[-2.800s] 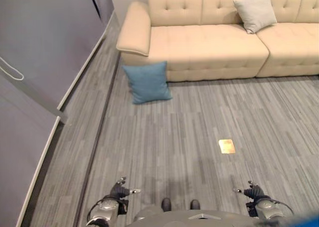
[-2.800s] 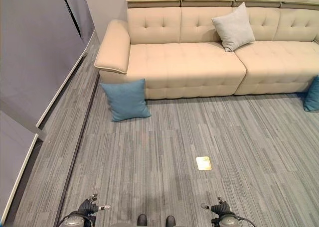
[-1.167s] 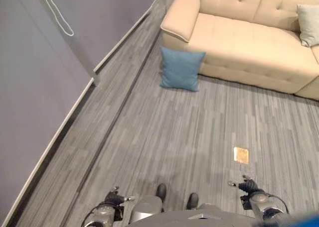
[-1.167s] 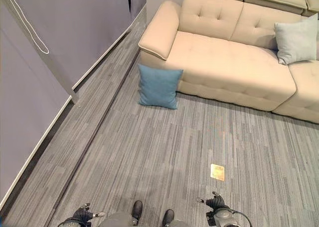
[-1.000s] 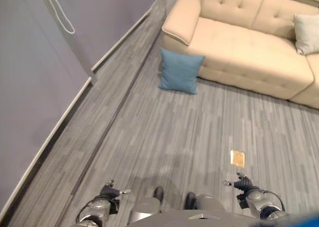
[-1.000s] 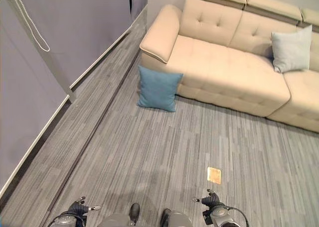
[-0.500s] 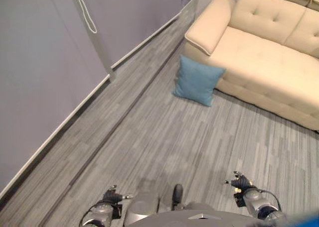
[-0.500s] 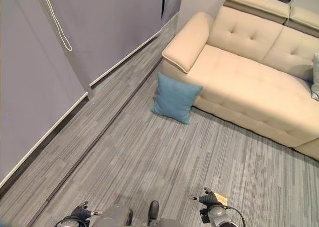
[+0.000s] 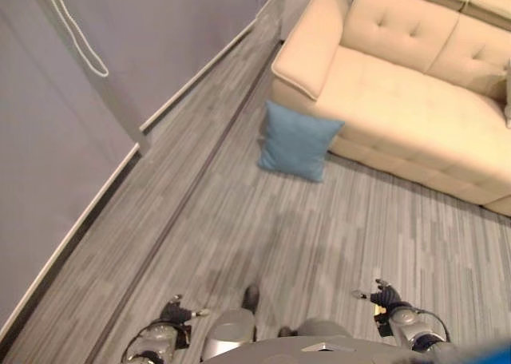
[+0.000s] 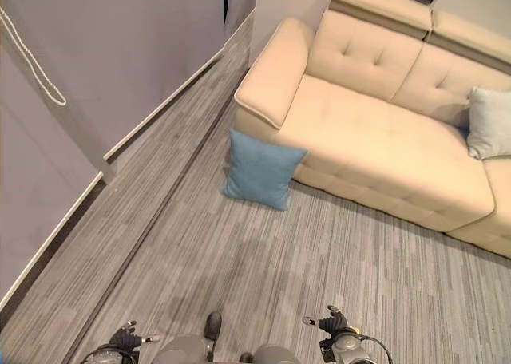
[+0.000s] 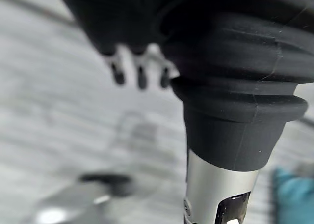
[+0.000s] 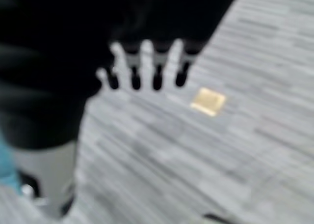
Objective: Pick up all the scattered cushions and arrange them neatly on the sofa.
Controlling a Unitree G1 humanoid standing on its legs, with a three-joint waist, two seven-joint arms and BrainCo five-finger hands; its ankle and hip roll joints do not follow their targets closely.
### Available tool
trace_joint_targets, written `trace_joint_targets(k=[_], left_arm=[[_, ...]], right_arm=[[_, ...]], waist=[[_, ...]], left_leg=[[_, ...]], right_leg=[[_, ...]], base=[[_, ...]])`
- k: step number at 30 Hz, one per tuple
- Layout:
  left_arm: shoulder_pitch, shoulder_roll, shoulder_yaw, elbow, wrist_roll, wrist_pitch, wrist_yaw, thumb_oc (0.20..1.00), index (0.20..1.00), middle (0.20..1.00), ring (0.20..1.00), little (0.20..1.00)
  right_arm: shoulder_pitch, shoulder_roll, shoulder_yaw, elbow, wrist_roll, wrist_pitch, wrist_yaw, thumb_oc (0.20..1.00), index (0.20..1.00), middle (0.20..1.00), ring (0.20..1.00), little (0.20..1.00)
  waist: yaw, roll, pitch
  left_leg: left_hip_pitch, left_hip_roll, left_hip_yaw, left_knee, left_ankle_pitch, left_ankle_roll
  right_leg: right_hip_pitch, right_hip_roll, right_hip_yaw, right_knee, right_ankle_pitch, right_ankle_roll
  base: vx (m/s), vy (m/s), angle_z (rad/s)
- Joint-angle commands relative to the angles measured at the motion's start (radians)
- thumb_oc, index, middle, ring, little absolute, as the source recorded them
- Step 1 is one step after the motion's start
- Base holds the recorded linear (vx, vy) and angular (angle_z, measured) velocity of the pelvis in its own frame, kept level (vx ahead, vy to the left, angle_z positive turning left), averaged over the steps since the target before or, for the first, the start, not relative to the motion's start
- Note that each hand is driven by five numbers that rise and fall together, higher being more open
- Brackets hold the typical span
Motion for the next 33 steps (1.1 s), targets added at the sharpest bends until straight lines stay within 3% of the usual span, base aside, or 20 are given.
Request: trace_joint_targets(k=[1,4,5,8,9,10,12,13,14,16,17,18,19,21,24,29,30,33], left_arm=[[0.013,0.007,0.012,0.02,0.027,-0.011,0.015,1.0,1.0,1.0,1.0,1.0],[0.008,0.006,0.01,0.02,0.027,-0.011,0.008,1.0,1.0,1.0,1.0,1.0],[0.002,0.005,0.008,0.025,0.026,-0.016,0.008,1.0,1.0,1.0,1.0,1.0],[-0.014,0.004,0.0,0.03,0.041,-0.025,0.015,1.0,1.0,1.0,1.0,1.0],[-0.011,0.002,0.001,0.029,0.041,-0.026,0.017,1.0,1.0,1.0,1.0,1.0],[-0.001,-0.006,0.003,0.03,0.035,-0.026,0.013,1.0,1.0,1.0,1.0,1.0],[-0.001,-0.012,-0.004,0.018,0.027,-0.028,0.004,1.0,1.0,1.0,1.0,1.0],[-0.001,-0.011,-0.003,0.018,0.027,-0.028,0.004,1.0,1.0,1.0,1.0,1.0],[-0.017,-0.011,-0.015,-0.002,0.016,-0.023,0.003,1.0,1.0,1.0,1.0,1.0],[-0.021,-0.005,-0.021,-0.002,0.019,-0.019,0.006,1.0,1.0,1.0,1.0,1.0],[-0.024,-0.004,-0.021,-0.002,0.014,-0.02,0.005,1.0,1.0,1.0,1.0,1.0],[-0.02,-0.007,-0.02,0.004,0.008,-0.022,0.005,1.0,1.0,1.0,1.0,1.0],[-0.02,-0.007,-0.02,0.004,0.008,-0.022,0.005,1.0,1.0,1.0,1.0,1.0],[-0.019,-0.01,-0.017,0.013,0.009,-0.019,0.005,1.0,1.0,1.0,1.0,1.0],[-0.017,-0.007,-0.016,0.025,0.007,-0.022,0.008,1.0,1.0,1.0,1.0,1.0],[0.013,-0.002,0.001,0.048,0.023,-0.013,-0.004,1.0,1.0,1.0,1.0,1.0],[0.016,0.004,-0.005,0.044,0.043,-0.011,-0.004,1.0,1.0,1.0,1.0,1.0],[0.009,0.011,-0.014,0.032,0.047,-0.008,-0.009,1.0,1.0,1.0,1.0,1.0]], right_arm=[[-0.02,-0.024,-0.018,-0.019,-0.007,-0.011,-0.011,1.0,1.0,1.0,1.0,1.0],[-0.033,-0.032,-0.006,-0.021,-0.024,-0.008,-0.011,1.0,1.0,1.0,1.0,1.0],[-0.042,-0.039,0.0,-0.022,-0.032,-0.001,-0.015,1.0,1.0,1.0,1.0,1.0],[-0.042,-0.048,0.002,-0.02,-0.041,0.001,-0.014,1.0,1.0,1.0,1.0,1.0],[-0.037,-0.046,0.003,-0.018,-0.041,0.002,-0.013,1.0,1.0,1.0,1.0,1.0],[-0.014,-0.04,0.0,-0.012,-0.034,-0.002,-0.008,1.0,1.0,1.0,1.0,1.0],[-0.009,-0.038,-0.001,-0.011,-0.018,-0.013,-0.008,1.0,1.0,1.0,1.0,1.0],[-0.009,-0.038,-0.001,-0.01,-0.018,-0.013,-0.008,1.0,1.0,1.0,1.0,1.0],[-0.021,-0.04,0.0,-0.013,0.001,-0.015,-0.014,1.0,1.0,1.0,1.0,1.0],[-0.024,-0.042,0.001,-0.008,0.014,-0.014,-0.018,1.0,1.0,1.0,1.0,1.0],[-0.024,-0.043,-0.001,-0.008,0.022,-0.014,-0.018,1.0,1.0,1.0,1.0,1.0],[-0.023,-0.045,-0.002,-0.006,0.026,-0.016,-0.02,1.0,1.0,1.0,1.0,1.0],[-0.023,-0.045,-0.003,-0.006,0.026,-0.016,-0.02,1.0,1.0,1.0,1.0,1.0],[-0.025,-0.048,-0.003,0.003,0.02,-0.017,-0.021,1.0,1.0,1.0,1.0,1.0],[-0.029,-0.053,-0.004,0.009,0.012,-0.016,-0.027,1.0,1.0,1.0,1.0,1.0],[-0.016,-0.039,-0.008,0.005,0.001,-0.014,-0.014,1.0,1.0,1.0,1.0,1.0],[-0.027,-0.032,0.001,0.001,-0.022,-0.009,-0.008,1.0,1.0,1.0,1.0,1.0],[-0.042,-0.033,0.01,0.003,-0.04,-0.004,-0.008,1.0,1.0,1.0,1.0,1.0]], waist=[[0.023,0.015,0.008],[0.021,0.015,0.013],[0.015,0.008,0.022],[-0.009,0.002,0.024],[-0.011,-0.001,0.02],[-0.022,-0.002,-0.006],[-0.017,-0.01,-0.002],[-0.02,-0.014,-0.006],[-0.002,-0.029,0.03],[0.012,-0.045,0.047],[0.02,-0.048,0.05],[0.039,-0.043,0.051],[0.037,-0.046,0.049],[0.044,-0.042,0.039],[0.063,-0.017,0.036],[0.066,-0.016,0.002],[0.07,-0.011,-0.007],[0.071,0.006,0.001]], left_leg=[[-0.01,0.015,-0.102,0.075,-0.113,-0.025],[0.042,0.016,-0.093,0.051,-0.144,-0.03],[0.063,0.005,-0.107,0.054,-0.161,-0.035],[0.093,-0.001,-0.14,0.065,-0.197,-0.044],[0.104,0.001,-0.141,0.068,-0.208,-0.048],[0.128,0.027,-0.156,0.094,-0.219,-0.074],[0.04,0.055,-0.134,0.339,-0.124,-0.139],[0.035,0.051,-0.136,0.338,-0.12,-0.139],[-0.089,0.068,-0.098,0.554,-0.039,-0.147],[-0.166,0.076,-0.064,0.648,-0.051,-0.131],[-0.197,0.07,-0.055,0.641,-0.074,-0.121],[-0.224,0.05,-0.06,0.544,-0.117,-0.111],[-0.224,0.047,-0.06,0.539,-0.112,-0.111],[-0.227,0.03,-0.084,0.395,-0.13,-0.111],[-0.262,0.02,-0.119,0.197,-0.015,-0.136],[-0.203,0.001,-0.149,0.175,-0.032,-0.116],[-0.154,-0.004,-0.14,0.173,-0.06,-0.087],[-0.11,-0.004,-0.125,0.174,-0.096,-0.048]], right_leg=[[0.051,-0.001,-0.071,-0.181,0.18,0.012],[0.03,-0.029,-0.145,-0.374,0.153,-0.013],[-0.001,-0.036,-0.14,-0.502,0.19,-0.004],[-0.017,-0.014,-0.059,-0.576,0.221,0.012],[-0.008,-0.014,-0.056,-0.58,0.226,0.004],[0.014,0.011,-0.047,-0.568,0.216,-0.023],[0.089,0.025,-0.057,-0.598,0.199,-0.06],[0.085,0.021,-0.059,-0.598,0.2,-0.059],[0.127,0.027,-0.059,-0.61,0.183,-0.098],[0.157,0.028,-0.058,-0.621,0.163,-0.118],[0.169,0.029,-0.058,-0.624,0.155,-0.119],[0.202,0.036,-0.046,-0.635,0.136,-0.112],[0.2,0.033,-0.048,-0.635,0.136,-0.111],[0.213,0.038,-0.045,-0.642,0.117,-0.099],[0.266,0.068,-0.025,-0.646,0.079,-0.099],[0.266,0.055,0.004,-0.561,0.061,-0.076],[0.23,0.028,0.005,-0.45,0.079,-0.04],[0.149,-0.014,-0.026,-0.281,0.14,0.002]], base=[[0.19,0.041,-0.12],[0.26,-0.02,-0.09],[0.36,-0.05,-0.43],[0.32,-0.055,-0.16],[0.48,-0.152,0.3],[0.57,-0.212,0.81],[0.39,-0.198,0.87],[0.11,-0.174,0.62],[0.09,-0.163,0.39],[0.13,-0.16,0.02],[0.26,-0.038,0.08],[0.22,0.009,0.12],[0.26,0.048,0.05],[0.21,0.087,-0.1],[0.27,0.166,-0.05],[0.22,0.238,-0.48],[0.25,0.366,-0.66],[0.17,0.244,-1.0]])
